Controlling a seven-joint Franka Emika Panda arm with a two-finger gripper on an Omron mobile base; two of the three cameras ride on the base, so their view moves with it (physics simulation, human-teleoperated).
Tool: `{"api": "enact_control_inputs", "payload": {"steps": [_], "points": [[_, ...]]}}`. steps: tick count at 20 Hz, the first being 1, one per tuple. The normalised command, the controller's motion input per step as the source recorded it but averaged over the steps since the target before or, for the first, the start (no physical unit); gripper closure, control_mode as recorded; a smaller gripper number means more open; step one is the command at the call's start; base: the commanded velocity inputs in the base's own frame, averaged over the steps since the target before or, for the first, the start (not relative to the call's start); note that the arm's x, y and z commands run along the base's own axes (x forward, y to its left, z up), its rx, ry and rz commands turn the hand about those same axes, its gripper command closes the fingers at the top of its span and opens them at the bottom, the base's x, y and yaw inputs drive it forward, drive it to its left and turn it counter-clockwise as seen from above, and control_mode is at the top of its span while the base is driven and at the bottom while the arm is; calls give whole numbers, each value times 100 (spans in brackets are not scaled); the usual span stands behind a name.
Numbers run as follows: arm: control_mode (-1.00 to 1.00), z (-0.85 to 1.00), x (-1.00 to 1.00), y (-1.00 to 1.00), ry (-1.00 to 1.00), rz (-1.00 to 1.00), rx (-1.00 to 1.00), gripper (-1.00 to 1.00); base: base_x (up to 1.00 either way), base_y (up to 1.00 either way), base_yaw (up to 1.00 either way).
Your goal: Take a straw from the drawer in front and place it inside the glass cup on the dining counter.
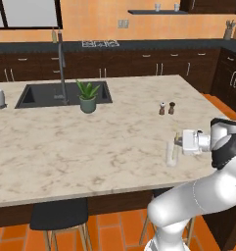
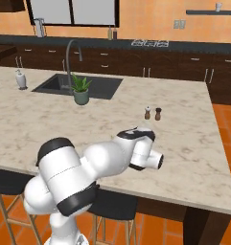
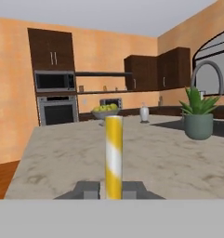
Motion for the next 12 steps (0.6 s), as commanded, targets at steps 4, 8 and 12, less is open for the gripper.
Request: {"api": "enact_control_inputs", "payload": {"steps": [4, 8, 12], "points": [[-100, -19, -32, -2, 0, 0, 0, 100, 0, 0, 0], [-100, 0, -64, 0, -3, 0, 0, 100, 0, 0, 0], [-100, 5, -33, 0, -1, 0, 0, 100, 0, 0, 0]]}}
